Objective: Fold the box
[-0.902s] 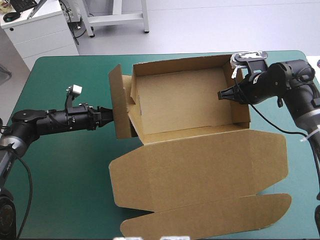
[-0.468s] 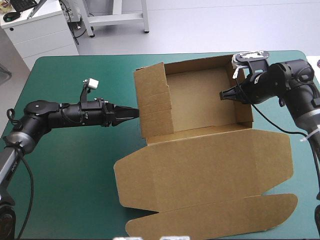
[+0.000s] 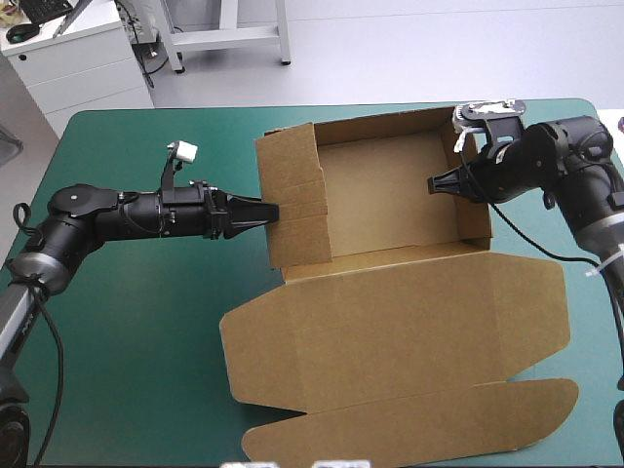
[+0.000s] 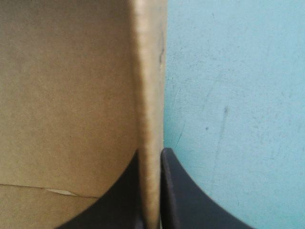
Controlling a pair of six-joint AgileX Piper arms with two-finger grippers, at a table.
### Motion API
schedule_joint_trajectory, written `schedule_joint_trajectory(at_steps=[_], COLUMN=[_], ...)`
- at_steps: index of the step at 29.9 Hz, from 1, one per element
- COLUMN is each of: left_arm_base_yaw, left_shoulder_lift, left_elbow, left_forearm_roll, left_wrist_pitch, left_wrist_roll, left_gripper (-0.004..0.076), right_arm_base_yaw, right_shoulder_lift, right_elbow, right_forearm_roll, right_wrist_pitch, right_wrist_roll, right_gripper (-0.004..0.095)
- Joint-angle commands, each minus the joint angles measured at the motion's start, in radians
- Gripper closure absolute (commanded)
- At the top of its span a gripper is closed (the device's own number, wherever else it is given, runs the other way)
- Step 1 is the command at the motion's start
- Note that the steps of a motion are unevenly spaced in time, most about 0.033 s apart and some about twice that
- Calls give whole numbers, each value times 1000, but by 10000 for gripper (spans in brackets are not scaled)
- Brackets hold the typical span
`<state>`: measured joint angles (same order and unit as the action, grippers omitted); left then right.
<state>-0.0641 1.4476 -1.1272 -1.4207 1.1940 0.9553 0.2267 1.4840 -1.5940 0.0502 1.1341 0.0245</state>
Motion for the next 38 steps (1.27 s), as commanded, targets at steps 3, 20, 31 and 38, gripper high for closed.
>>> schedule_joint_trajectory(at_steps=[3,20,31,38], left_arm_base_yaw=[-10,-332,-427,-490], left_shoulder_lift=[-48,-157,-151,-151], left_elbow=[-32,-189,-191,-191], left_forearm_roll=[-89,822,1252,1356], left_wrist_pitch=[27,-489,-533,-604], left_wrist_roll=[-21,-829,-1279,-1365], left_gripper=[248,248,248,418], right_arm_base_yaw=[-5,153,215,215], right_shoulder_lift=[-54,-97,-97,-97], right_elbow=[-32,-32,-34,-34], right_forearm_roll=[32,-115,-148,-152], right_wrist_pitch=[-57,-123,-166,-160], right_wrist_roll=[22,165,251,253], right_gripper=[913,906,906,906])
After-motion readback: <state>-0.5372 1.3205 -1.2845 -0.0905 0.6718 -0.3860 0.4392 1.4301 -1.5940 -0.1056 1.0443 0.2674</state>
